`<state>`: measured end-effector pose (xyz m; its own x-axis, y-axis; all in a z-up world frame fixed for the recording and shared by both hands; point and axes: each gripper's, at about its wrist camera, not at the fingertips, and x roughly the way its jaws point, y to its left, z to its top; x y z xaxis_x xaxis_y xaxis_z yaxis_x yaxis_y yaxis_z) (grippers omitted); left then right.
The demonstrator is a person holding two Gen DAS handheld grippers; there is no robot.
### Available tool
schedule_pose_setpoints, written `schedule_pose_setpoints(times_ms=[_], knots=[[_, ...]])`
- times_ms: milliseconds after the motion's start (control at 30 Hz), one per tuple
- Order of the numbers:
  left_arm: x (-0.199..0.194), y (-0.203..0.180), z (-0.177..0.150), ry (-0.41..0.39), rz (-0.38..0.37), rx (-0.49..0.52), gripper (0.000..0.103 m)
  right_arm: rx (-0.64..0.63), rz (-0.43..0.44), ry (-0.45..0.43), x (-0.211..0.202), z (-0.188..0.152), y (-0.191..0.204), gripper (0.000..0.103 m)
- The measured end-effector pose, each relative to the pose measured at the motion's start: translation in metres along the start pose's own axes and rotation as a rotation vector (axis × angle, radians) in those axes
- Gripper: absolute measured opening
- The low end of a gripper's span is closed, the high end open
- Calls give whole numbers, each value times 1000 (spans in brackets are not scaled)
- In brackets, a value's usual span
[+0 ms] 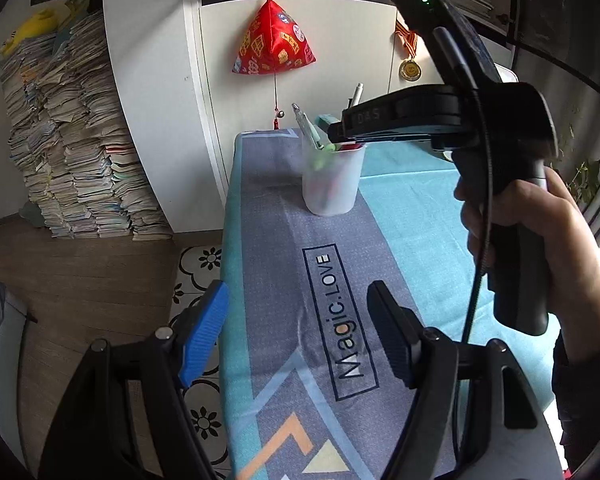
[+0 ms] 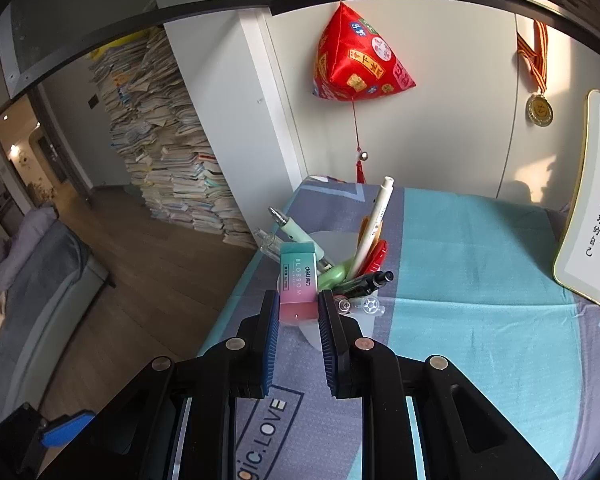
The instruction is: Organize stationery
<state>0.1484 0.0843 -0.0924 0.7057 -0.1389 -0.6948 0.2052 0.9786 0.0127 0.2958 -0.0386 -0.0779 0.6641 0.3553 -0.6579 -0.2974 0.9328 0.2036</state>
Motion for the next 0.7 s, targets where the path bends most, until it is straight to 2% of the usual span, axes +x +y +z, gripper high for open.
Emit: schedule_pose_setpoints(times_ms=[233,300,467,700], knots=[[0,5,-6,14,-3,-8,70,92,3,5,11,-2,-8,21],[0,6,-9,22,5,-8,70,104,18,12,12,-2,-9,24],[0,11,-12,28,-3,-38,70,131,46,-11,2,-6,-9,66],[0,9,-15,33,11,-43,70,156,77,-35,-17,-11,-13,67]])
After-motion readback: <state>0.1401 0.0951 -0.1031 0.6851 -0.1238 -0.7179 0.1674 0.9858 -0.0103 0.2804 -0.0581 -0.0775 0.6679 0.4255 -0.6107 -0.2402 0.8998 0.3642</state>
